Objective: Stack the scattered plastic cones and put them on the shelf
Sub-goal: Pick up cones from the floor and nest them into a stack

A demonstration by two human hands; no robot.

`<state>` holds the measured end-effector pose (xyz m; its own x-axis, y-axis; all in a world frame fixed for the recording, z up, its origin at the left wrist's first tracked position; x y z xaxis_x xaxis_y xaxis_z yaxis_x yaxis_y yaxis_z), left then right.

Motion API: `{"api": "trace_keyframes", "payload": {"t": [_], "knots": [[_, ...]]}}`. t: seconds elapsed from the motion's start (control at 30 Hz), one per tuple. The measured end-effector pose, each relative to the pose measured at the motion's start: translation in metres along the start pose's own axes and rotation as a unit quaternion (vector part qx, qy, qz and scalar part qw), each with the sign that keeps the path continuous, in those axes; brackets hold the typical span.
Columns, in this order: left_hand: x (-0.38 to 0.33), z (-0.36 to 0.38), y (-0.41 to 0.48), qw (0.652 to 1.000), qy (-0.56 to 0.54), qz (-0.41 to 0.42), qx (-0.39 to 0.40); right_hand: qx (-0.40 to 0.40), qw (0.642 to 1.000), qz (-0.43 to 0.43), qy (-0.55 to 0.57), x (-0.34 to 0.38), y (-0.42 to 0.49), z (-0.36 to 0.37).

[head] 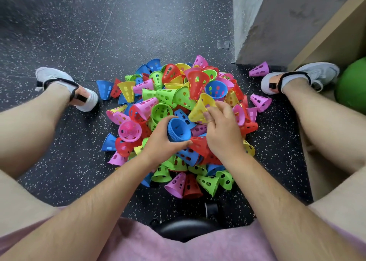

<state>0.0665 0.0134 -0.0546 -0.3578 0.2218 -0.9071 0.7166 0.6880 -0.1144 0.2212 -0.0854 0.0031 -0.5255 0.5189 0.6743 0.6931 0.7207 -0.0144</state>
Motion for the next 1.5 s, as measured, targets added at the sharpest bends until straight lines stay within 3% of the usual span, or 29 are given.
{"api": "trace_keyframes", "payload": {"t": [0.23, 0.7, 0.77, 0.9, 0.97, 1.17, 1.33, 1.5], "knots": [[-0.002, -0.002, 0.0, 0.998, -0.056, -0.004, -0.005, 0.123, 0.988, -0.047, 0.08, 0.023, -0.02, 0.034], [-0.006, -0.004, -0.003, 1.0, -0.02, 0.011, -0.008, 0.247, 0.965, -0.034, 0.077, 0.03, -0.048, 0.056], [-0.003, 0.0, -0.004, 1.0, -0.01, 0.011, -0.006, 0.224, 0.972, -0.022, 0.07, 0.023, -0.043, 0.05], [0.001, 0.009, -0.009, 1.0, 0.007, 0.005, 0.016, 0.066, 0.997, 0.033, 0.034, -0.006, -0.027, 0.02], [0.003, 0.014, -0.012, 0.999, 0.018, 0.004, 0.034, 0.03, 0.996, 0.086, -0.015, -0.028, -0.026, 0.011], [0.006, 0.023, -0.019, 0.997, 0.048, -0.003, 0.055, 0.096, 0.96, 0.221, -0.142, -0.074, -0.034, 0.032], [0.009, 0.023, -0.02, 0.996, 0.059, -0.006, 0.059, 0.136, 0.971, 0.187, -0.068, -0.062, -0.034, 0.047], [0.016, 0.018, -0.021, 0.997, 0.047, -0.021, 0.049, 0.071, 0.989, 0.098, -0.088, -0.035, -0.029, 0.028]]}}
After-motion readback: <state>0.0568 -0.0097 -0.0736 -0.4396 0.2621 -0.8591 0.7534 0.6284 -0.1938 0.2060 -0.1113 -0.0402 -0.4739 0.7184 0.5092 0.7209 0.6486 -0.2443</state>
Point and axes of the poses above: each hand's wrist, its own y-axis towards the middle knuckle, its own z-axis out of the palm, x = y × z, the point moved 10 cm from there along y, towards the middle knuckle, and after that the axes turned 5 degrees about z, right-handed, at the moved point
